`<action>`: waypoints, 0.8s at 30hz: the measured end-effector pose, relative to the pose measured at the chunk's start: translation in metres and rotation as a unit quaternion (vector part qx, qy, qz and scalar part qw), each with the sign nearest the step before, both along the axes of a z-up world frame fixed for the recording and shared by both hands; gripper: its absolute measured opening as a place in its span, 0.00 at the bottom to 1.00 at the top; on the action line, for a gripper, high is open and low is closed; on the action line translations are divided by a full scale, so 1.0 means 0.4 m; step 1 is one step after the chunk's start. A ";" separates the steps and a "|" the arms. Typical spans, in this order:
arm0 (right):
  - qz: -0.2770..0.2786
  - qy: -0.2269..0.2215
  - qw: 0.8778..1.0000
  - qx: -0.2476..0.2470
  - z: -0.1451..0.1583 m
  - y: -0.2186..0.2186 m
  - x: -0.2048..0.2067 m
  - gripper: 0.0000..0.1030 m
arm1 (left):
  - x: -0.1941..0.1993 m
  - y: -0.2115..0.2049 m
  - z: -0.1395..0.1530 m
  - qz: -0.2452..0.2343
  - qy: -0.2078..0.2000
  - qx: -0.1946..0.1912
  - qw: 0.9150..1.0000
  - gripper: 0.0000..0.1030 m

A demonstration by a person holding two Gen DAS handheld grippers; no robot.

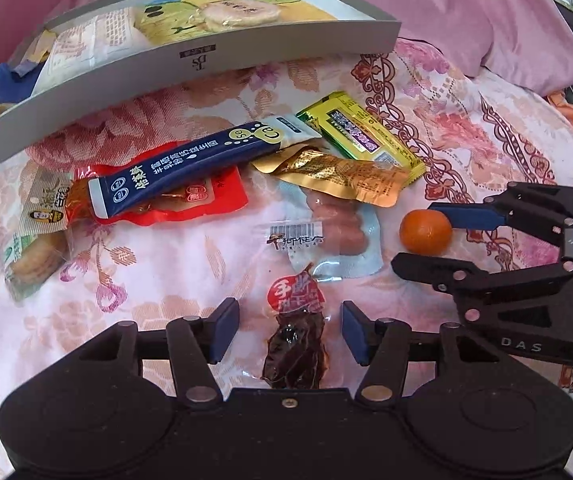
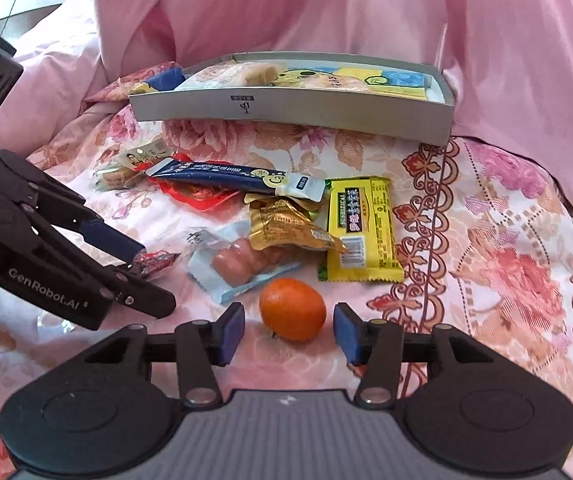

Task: Organize snacks
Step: 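Lift and carry the dried-meat packet and orange into the grey tray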

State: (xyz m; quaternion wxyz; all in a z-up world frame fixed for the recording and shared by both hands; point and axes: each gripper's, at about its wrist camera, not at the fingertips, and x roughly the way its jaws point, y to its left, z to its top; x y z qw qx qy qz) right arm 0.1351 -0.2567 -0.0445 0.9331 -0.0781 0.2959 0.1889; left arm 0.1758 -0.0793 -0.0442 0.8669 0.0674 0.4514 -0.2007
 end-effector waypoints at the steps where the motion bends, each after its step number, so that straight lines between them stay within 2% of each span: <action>1: 0.001 0.000 1.000 0.001 -0.001 0.001 0.004 0.53 | 0.001 0.001 0.000 0.001 0.001 -0.001 1.000 0.53; 3: 0.003 0.003 1.000 0.006 -0.001 0.000 0.008 0.53 | -0.001 0.004 0.002 0.004 0.000 -0.002 1.000 0.47; 5: 0.004 0.008 1.000 0.013 -0.003 0.001 0.011 0.52 | -0.005 0.009 0.005 0.004 0.001 -0.008 1.000 0.48; 9: 0.000 0.006 1.000 0.013 -0.004 0.002 0.005 0.39 | -0.014 0.020 0.010 0.013 0.004 -0.026 1.000 0.47; 13: -0.005 0.004 1.000 0.014 -0.003 0.001 -0.006 0.39 | -0.031 0.028 0.013 0.037 -0.002 -0.033 0.999 0.46; 24: 0.009 -0.018 1.000 -0.002 0.005 0.030 -0.050 0.38 | -0.068 0.022 0.045 0.071 -0.056 -0.032 0.995 0.46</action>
